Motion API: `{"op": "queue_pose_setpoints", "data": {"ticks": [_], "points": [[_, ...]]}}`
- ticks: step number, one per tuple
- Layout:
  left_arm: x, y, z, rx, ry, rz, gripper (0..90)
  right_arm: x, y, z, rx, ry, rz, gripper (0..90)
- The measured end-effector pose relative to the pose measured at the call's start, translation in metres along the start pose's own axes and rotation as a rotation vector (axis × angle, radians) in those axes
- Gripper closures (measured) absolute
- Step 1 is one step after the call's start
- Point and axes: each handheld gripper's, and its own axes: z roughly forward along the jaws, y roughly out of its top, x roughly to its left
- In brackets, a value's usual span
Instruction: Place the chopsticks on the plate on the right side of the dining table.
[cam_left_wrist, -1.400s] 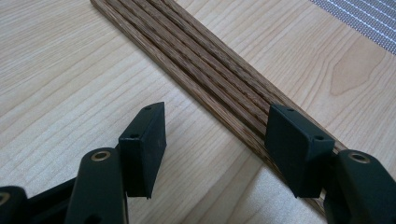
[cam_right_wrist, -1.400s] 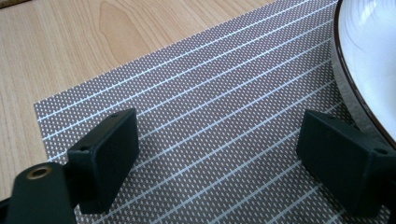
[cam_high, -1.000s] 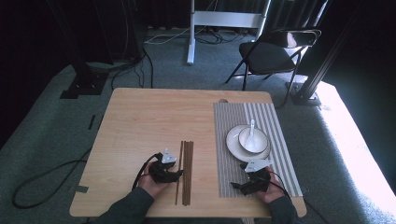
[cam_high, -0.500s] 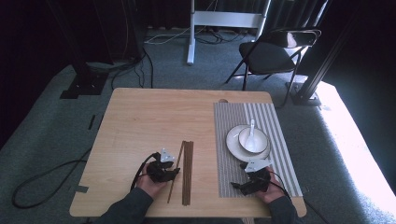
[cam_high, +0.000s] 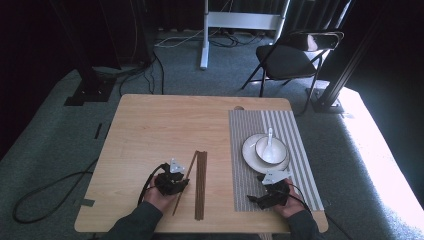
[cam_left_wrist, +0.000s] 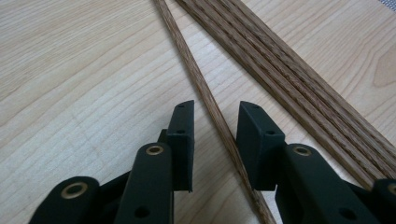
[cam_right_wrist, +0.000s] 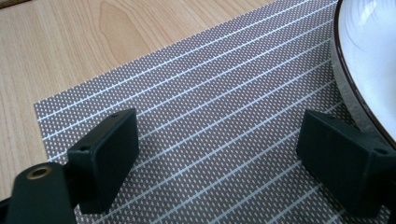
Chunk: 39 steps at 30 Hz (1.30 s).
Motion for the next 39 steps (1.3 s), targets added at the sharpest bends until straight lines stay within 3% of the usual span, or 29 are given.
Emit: {"op": "queue_pose_setpoints", "data": {"ticks": [13,23,39], "points": [[0.009,0.000,-0.001,-0.001,0.033,-0.039,76.7,0.000,0.000,0.000,0.000,0.000,0.000,12.3],[0.016,0.001,0.000,0.000,0.034,-0.051,83.3,0.000,0.000,0.000,0.000,0.000,-0.001,12.3],[0.035,0.007,0.004,0.000,0.005,-0.017,84.3,0.000,0.000,0.000,-0.001,0.000,-0.002,12.3]]}}
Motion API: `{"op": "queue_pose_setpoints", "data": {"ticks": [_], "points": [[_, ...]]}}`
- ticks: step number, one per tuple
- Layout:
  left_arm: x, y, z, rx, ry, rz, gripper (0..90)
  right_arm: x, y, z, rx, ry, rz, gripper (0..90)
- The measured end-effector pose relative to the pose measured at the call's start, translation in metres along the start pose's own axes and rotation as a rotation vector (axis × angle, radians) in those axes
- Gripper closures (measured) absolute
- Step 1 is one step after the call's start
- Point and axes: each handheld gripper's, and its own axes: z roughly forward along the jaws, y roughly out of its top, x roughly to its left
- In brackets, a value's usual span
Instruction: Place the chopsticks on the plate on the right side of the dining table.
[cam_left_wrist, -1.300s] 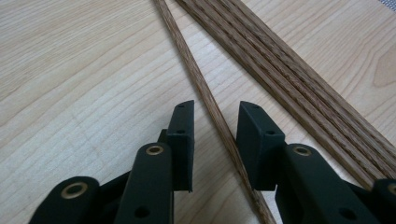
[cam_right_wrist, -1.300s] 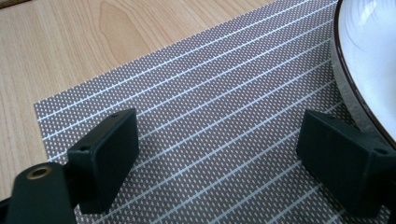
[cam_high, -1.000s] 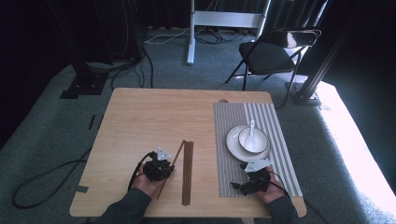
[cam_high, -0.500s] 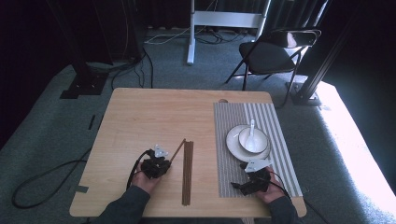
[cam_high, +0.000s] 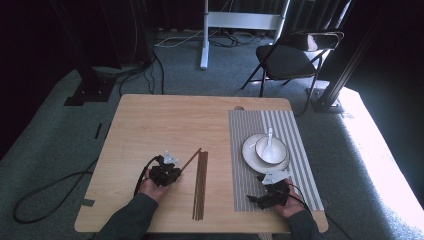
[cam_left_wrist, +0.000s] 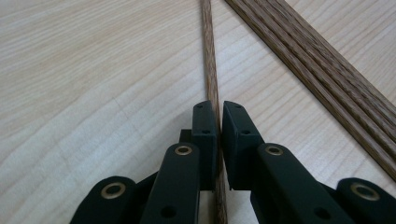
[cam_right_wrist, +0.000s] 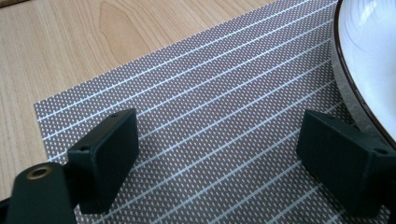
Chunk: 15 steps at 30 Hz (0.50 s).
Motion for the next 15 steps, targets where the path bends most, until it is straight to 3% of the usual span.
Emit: {"op": "queue_pose_setpoints", "data": {"ticks": [15], "points": [[0.009,0.012,0.009,0.008,-0.024,0.028,84.4,0.000,0.000,0.000,0.000,0.000,0.001,12.3]]}}
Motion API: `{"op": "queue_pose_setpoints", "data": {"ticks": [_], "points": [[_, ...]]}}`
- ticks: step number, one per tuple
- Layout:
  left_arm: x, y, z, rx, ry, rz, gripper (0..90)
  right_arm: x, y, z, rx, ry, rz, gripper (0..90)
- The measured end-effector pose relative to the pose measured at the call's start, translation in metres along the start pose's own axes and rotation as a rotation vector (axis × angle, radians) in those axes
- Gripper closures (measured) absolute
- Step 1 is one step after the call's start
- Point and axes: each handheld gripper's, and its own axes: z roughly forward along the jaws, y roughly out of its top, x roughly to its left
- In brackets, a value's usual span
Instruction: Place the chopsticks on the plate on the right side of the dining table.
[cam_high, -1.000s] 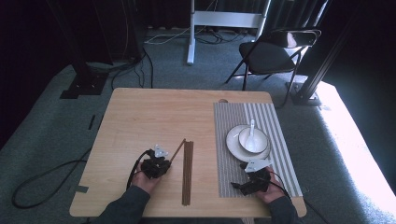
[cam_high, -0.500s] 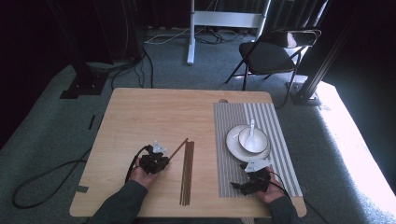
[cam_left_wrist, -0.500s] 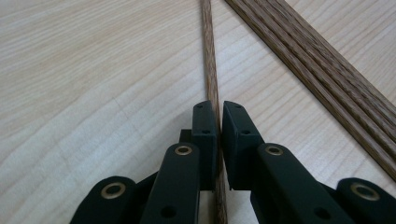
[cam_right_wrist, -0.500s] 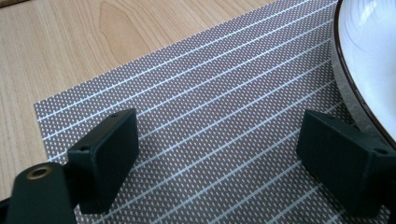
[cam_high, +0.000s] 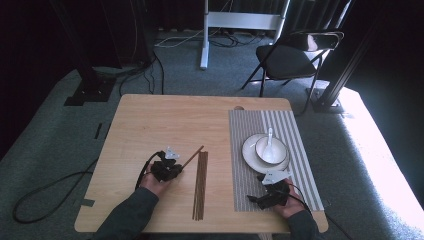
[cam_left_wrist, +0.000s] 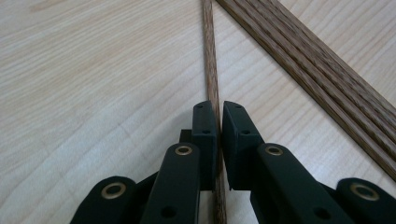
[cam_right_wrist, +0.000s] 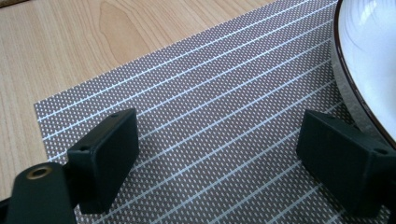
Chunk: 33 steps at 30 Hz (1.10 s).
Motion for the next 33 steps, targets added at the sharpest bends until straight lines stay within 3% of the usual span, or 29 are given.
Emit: {"op": "queue_pose_setpoints", "data": {"ticks": [11,22,33], "points": [[0.005,0.006,0.005,-0.005,-0.010,-0.005,84.4,0.000,0.000,0.000,0.000,0.000,0.000,12.3],[0.009,0.015,0.010,-0.003,-0.008,0.016,84.7,0.000,0.000,0.000,0.000,0.000,0.000,12.3],[0.012,0.030,0.003,-0.023,0.012,0.043,84.9,0.000,0.000,0.000,0.000,0.000,-0.001,12.3]]}}
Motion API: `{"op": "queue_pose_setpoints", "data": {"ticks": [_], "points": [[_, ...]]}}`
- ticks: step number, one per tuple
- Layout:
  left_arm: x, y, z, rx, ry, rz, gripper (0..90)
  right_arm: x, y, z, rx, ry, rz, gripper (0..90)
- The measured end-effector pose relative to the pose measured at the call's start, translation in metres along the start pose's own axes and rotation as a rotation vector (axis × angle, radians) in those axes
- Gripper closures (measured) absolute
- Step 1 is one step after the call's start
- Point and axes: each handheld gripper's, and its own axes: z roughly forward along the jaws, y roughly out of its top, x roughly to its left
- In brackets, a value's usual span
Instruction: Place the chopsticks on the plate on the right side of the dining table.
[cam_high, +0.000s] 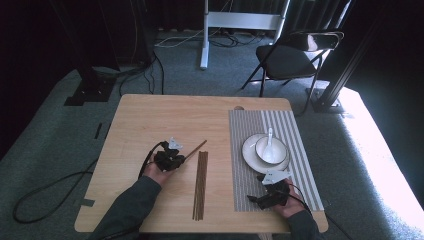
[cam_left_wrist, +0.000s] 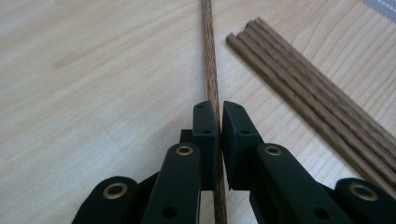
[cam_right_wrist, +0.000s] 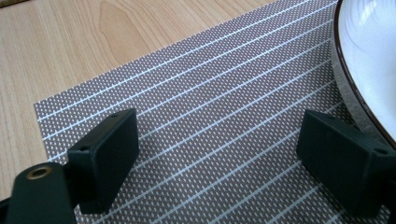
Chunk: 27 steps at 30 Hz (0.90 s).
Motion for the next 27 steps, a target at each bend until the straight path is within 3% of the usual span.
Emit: {"op": "queue_pose_setpoints", "data": {"ticks": [27], "points": [[-0.009,0.025,-0.002,-0.036,-0.018,0.052,84.9,0.000,0.000,0.000,0.000,0.000,0.001,12.3]]}}
